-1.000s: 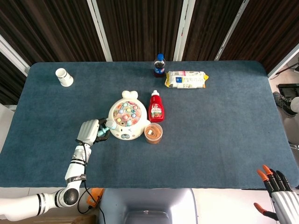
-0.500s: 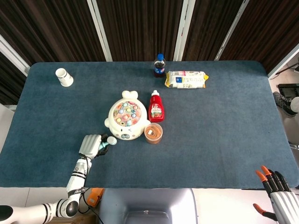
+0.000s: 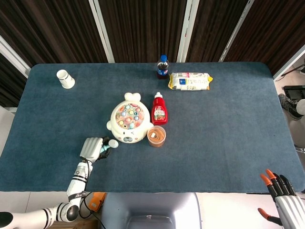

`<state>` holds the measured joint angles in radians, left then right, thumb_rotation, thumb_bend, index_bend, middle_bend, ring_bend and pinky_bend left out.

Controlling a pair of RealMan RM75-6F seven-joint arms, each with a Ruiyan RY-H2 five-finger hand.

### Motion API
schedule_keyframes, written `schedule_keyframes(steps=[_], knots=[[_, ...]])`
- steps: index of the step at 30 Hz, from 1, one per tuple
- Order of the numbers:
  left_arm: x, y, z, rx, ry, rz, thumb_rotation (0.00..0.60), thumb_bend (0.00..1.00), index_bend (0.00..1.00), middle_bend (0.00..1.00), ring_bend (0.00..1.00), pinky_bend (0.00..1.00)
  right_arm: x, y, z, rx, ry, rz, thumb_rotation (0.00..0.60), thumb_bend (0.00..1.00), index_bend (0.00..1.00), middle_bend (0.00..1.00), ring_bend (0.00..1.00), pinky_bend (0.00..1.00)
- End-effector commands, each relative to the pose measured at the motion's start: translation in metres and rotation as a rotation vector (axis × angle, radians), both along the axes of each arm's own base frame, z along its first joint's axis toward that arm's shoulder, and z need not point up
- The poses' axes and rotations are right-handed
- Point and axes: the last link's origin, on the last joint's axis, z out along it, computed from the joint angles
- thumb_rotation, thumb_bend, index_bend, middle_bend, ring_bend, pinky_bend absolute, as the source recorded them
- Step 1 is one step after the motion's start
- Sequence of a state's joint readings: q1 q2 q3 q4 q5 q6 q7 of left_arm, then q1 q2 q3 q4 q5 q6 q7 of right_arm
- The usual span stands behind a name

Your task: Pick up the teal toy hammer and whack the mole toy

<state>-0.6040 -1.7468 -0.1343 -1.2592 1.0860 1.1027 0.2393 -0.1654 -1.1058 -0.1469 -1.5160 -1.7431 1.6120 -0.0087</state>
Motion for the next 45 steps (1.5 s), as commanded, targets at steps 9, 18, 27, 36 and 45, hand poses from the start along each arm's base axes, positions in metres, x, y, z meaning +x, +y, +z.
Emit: schedule_keyframes(steps=[9, 18, 27, 36, 45], knots=[[-0.0064, 0.0000, -0.0037, 0.001, 0.028, -0.002, 0.600, 0.51, 0.48, 0.44, 0.43, 0.54, -0.0004, 0.0002, 0.0013, -0.002, -0.002, -0.001, 0.600, 0.17, 0.00, 0.01, 0.00, 0.00], [-0.0090, -0.0011, -0.0050, -0.019, 0.039, -0.020, 0.600, 0.48, 0.39, 0.26, 0.28, 0.40, -0.0008, 0.0007, 0.0026, -0.006, -0.005, -0.002, 0.600, 0.17, 0.00, 0.01, 0.00, 0.00], [-0.0099, -0.0008, -0.0047, -0.021, 0.040, -0.035, 0.600, 0.45, 0.30, 0.18, 0.22, 0.32, -0.0007, 0.0008, 0.0024, -0.005, -0.005, -0.002, 0.600, 0.17, 0.00, 0.01, 0.00, 0.00], [-0.0111, -0.0001, -0.0036, -0.028, 0.040, -0.025, 0.600, 0.40, 0.11, 0.05, 0.09, 0.23, -0.0004, 0.0008, 0.0029, -0.004, -0.007, 0.000, 0.600, 0.17, 0.00, 0.01, 0.00, 0.00], [-0.0089, 0.0000, -0.0019, -0.014, 0.043, -0.049, 0.600, 0.38, 0.02, 0.00, 0.01, 0.15, -0.0005, 0.0009, 0.0029, -0.006, -0.005, -0.001, 0.600, 0.17, 0.00, 0.01, 0.00, 0.00]])
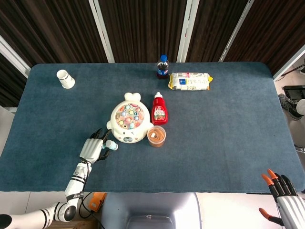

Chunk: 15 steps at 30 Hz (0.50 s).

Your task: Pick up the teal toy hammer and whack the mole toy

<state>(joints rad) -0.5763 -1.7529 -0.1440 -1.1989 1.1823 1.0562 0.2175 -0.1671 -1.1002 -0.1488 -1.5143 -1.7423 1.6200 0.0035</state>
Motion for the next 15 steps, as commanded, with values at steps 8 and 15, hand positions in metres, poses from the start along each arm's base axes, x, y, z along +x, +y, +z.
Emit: schedule_keyframes(steps=[8, 15], knots=[[0.005, 0.001, 0.006, 0.033, -0.033, -0.023, 0.600, 0.38, 0.00, 0.00, 0.00, 0.11, 0.000, 0.000, 0.000, 0.000, 0.000, -0.001, 0.600, 0.17, 0.00, 0.01, 0.00, 0.00], [0.010, -0.014, 0.025, 0.021, -0.060, -0.070, 0.600, 0.38, 0.00, 0.00, 0.00, 0.11, 0.000, -0.001, 0.000, -0.002, 0.004, -0.002, 0.600, 0.17, 0.00, 0.02, 0.00, 0.00]])
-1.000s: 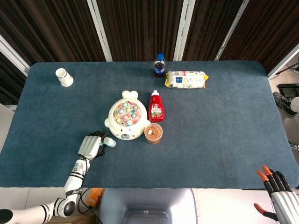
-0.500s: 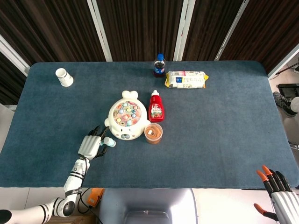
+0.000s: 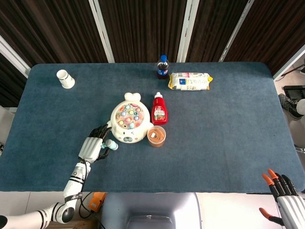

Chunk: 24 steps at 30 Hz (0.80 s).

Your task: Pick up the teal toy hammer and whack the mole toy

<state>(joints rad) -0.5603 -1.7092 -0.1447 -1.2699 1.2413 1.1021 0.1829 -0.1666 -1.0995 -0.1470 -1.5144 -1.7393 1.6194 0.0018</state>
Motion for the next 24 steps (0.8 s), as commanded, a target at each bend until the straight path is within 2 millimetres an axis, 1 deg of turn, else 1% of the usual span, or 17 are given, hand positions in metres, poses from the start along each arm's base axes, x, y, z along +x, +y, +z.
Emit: schedule_keyframes(steps=[1, 3, 6, 9, 10, 12, 13, 15, 16, 19, 21, 22, 24], knots=[[0.001, -0.014, 0.017, -0.006, -0.008, -0.037, 0.600, 0.38, 0.00, 0.00, 0.00, 0.11, 0.000, 0.000, 0.000, 0.002, 0.002, 0.000, 0.600, 0.17, 0.00, 0.02, 0.00, 0.00], [0.000, -0.023, 0.027, -0.006, -0.006, -0.057, 0.600, 0.38, 0.00, 0.00, 0.00, 0.11, 0.000, 0.000, -0.001, 0.003, 0.003, 0.001, 0.600, 0.17, 0.00, 0.02, 0.00, 0.00], [-0.005, -0.041, 0.050, 0.006, -0.016, -0.078, 0.600, 0.38, 0.00, 0.00, 0.00, 0.11, 0.001, 0.000, -0.002, 0.006, 0.008, 0.004, 0.600, 0.17, 0.00, 0.02, 0.00, 0.00], [-0.019, -0.067, 0.081, 0.016, -0.024, -0.091, 0.600, 0.38, 0.00, 0.00, 0.00, 0.10, 0.001, 0.001, -0.004, 0.008, 0.012, 0.006, 0.600, 0.17, 0.00, 0.02, 0.00, 0.00], [-0.027, -0.081, 0.094, 0.025, -0.036, -0.097, 0.600, 0.38, 0.00, 0.00, 0.00, 0.09, 0.002, 0.001, -0.004, 0.007, 0.014, 0.008, 0.600, 0.17, 0.00, 0.02, 0.00, 0.00], [-0.044, -0.106, 0.114, 0.043, -0.065, -0.096, 0.600, 0.37, 0.00, 0.00, 0.00, 0.07, 0.002, 0.001, -0.005, 0.004, 0.018, 0.011, 0.600, 0.17, 0.00, 0.02, 0.00, 0.00], [-0.059, -0.123, 0.126, 0.057, -0.067, -0.091, 0.600, 0.37, 0.00, 0.00, 0.00, 0.07, 0.003, 0.001, -0.005, 0.000, 0.021, 0.013, 0.600, 0.17, 0.00, 0.02, 0.00, 0.00], [-0.082, -0.148, 0.141, 0.092, -0.046, -0.085, 0.600, 0.37, 0.00, 0.00, 0.00, 0.06, 0.004, 0.001, -0.006, -0.006, 0.025, 0.017, 0.600, 0.17, 0.00, 0.02, 0.00, 0.00], [-0.096, -0.165, 0.150, 0.121, -0.021, -0.082, 0.600, 0.37, 0.00, 0.00, 0.00, 0.05, 0.005, 0.001, -0.007, -0.010, 0.029, 0.021, 0.600, 0.17, 0.00, 0.02, 0.00, 0.00], [-0.116, -0.197, 0.163, 0.210, -0.038, -0.108, 0.600, 0.36, 0.00, 0.00, 0.00, 0.03, 0.008, 0.002, -0.009, -0.023, 0.034, 0.028, 0.600, 0.17, 0.00, 0.02, 0.00, 0.00], [-0.125, -0.210, 0.165, 0.196, 0.021, -0.149, 0.600, 0.37, 0.00, 0.00, 0.00, 0.01, 0.009, 0.002, -0.010, -0.028, 0.041, 0.032, 0.600, 0.17, 0.00, 0.02, 0.00, 0.00], [-0.124, -0.216, 0.167, 0.189, 0.015, -0.175, 0.600, 0.37, 0.00, 0.00, 0.00, 0.01, 0.009, 0.003, -0.011, -0.030, 0.046, 0.034, 0.600, 0.17, 0.00, 0.02, 0.00, 0.00], [-0.119, -0.220, 0.169, 0.201, -0.005, -0.209, 0.600, 0.37, 0.00, 0.00, 0.00, 0.01, 0.011, 0.003, -0.012, -0.034, 0.048, 0.037, 0.600, 0.17, 0.00, 0.02, 0.00, 0.00]])
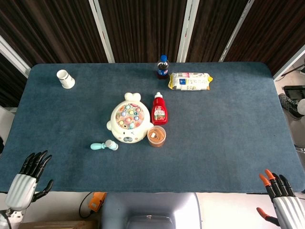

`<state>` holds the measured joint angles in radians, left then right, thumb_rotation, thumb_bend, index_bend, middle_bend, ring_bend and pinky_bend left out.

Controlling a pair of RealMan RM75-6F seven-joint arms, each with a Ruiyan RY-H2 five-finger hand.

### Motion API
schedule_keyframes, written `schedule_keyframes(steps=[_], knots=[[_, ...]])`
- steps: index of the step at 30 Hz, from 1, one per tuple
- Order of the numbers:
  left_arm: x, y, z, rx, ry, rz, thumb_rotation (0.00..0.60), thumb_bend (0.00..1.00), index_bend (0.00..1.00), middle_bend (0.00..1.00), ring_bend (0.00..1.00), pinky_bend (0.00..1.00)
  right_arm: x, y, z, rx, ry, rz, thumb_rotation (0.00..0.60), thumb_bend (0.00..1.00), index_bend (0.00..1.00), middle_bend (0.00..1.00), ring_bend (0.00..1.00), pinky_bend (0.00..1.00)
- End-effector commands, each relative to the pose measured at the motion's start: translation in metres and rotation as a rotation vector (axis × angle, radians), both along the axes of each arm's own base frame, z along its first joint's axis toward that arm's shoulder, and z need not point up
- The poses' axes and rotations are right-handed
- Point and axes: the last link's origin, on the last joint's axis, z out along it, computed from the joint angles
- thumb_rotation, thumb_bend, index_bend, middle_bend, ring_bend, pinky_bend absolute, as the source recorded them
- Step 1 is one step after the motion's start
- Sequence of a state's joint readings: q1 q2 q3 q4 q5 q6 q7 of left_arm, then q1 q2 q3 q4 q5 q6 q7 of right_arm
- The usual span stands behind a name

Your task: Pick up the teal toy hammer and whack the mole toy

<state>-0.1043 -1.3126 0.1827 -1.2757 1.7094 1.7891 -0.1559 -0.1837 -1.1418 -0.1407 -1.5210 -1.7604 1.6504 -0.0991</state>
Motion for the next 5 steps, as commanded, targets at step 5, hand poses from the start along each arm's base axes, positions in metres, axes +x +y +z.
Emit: schedule_keyframes(steps=[5], knots=[[-0.0073, -0.0453, 0.0050, -0.029, 0.010, -0.084, 0.600, 0.37, 0.00, 0.00, 0.00, 0.01, 0.0014, 0.0022, -0.0037, -0.004, 0.011, 0.000, 0.600, 0.17, 0.00, 0.02, 0.00, 0.00]])
